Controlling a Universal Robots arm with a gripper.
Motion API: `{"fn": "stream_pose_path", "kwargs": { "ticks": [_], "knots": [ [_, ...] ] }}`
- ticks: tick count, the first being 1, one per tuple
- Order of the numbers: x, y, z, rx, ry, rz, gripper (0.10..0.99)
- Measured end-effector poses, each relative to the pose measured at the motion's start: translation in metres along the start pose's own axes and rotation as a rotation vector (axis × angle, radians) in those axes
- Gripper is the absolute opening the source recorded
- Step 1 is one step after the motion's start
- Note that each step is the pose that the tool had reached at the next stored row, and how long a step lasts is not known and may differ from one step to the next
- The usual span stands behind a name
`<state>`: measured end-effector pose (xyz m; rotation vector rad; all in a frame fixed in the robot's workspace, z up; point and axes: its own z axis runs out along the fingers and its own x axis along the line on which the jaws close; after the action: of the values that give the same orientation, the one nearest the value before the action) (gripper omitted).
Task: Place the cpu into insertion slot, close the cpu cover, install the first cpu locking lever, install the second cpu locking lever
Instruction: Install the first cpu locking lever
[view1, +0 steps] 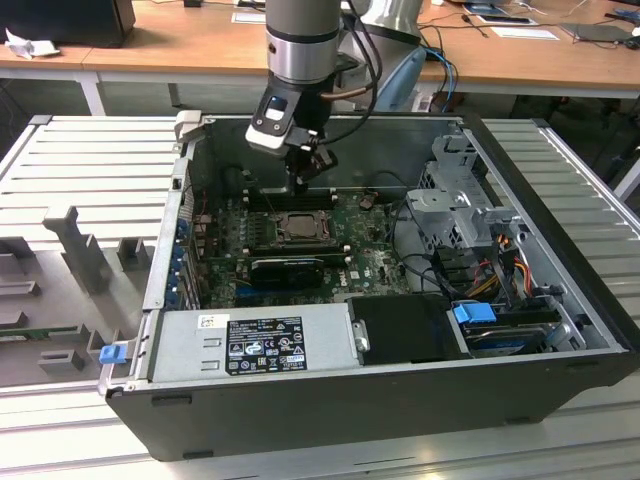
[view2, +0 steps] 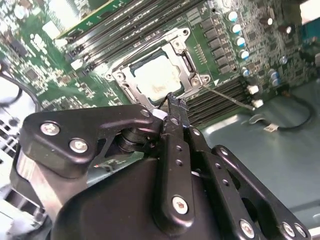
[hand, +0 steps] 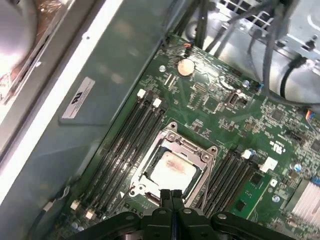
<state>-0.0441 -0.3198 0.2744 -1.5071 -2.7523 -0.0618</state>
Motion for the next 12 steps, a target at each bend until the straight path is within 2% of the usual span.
{"fn": "stream_pose_path", "kwargs": {
  "ticks": [5, 12],
  "knots": [
    [0.0, 0.0, 0.0, 0.003, 0.0036, -0.11, 0.106],
    [0.0, 0.0, 0.0001, 0.005, 0.0075, -0.228, 0.106]
  ]
}}
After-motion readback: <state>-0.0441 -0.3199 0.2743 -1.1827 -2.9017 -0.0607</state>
